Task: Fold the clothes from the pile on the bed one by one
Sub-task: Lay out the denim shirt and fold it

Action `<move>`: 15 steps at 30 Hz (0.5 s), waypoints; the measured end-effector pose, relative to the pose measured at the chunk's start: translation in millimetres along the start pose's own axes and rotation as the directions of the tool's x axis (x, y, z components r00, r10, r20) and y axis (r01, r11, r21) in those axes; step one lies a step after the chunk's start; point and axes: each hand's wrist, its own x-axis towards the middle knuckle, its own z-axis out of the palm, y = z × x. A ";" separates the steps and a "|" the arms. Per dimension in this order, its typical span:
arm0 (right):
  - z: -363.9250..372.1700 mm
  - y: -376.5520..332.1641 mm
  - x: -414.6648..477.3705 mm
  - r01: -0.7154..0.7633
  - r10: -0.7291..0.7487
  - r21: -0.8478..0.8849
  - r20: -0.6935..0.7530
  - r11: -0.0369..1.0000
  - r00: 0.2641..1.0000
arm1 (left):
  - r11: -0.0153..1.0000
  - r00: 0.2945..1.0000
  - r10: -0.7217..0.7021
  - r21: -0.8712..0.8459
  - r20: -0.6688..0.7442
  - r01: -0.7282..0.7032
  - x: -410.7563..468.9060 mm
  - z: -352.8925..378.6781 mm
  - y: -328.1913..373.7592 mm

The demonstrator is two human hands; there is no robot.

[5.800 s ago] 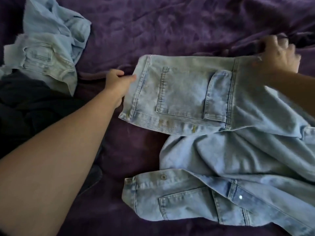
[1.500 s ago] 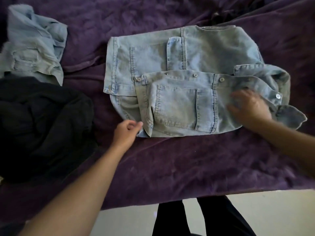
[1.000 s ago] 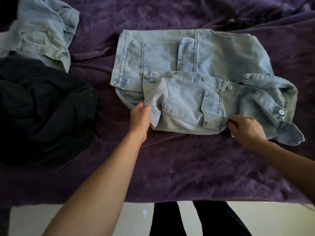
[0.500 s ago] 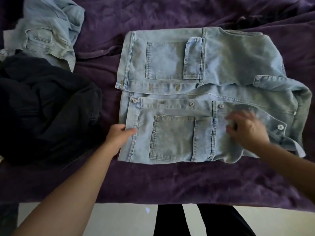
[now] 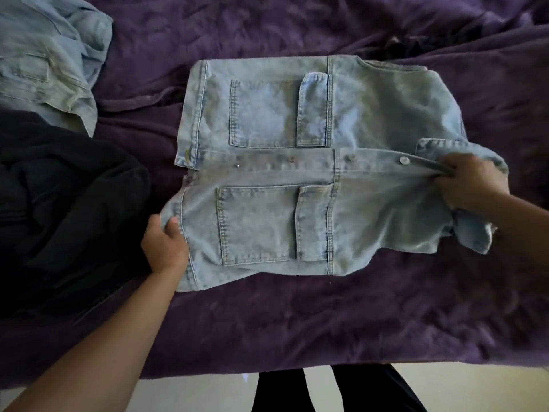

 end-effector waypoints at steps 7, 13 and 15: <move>7.8 -7.2 32.4 -0.410 0.217 0.531 0.388 0.741 0.895 | 0.969 0.996 -0.086 0.235 0.018 0.079 13.2 10.0 38.5; 29.0 -22.8 36.2 -0.568 0.337 0.780 0.477 0.263 0.812 | 0.789 0.774 0.526 0.138 0.352 -0.599 -16.9 61.6 126.1; 27.4 -35.9 43.2 -0.410 0.424 0.901 0.319 0.140 0.848 | 0.730 0.687 0.570 0.107 0.451 -0.675 -30.4 86.5 140.3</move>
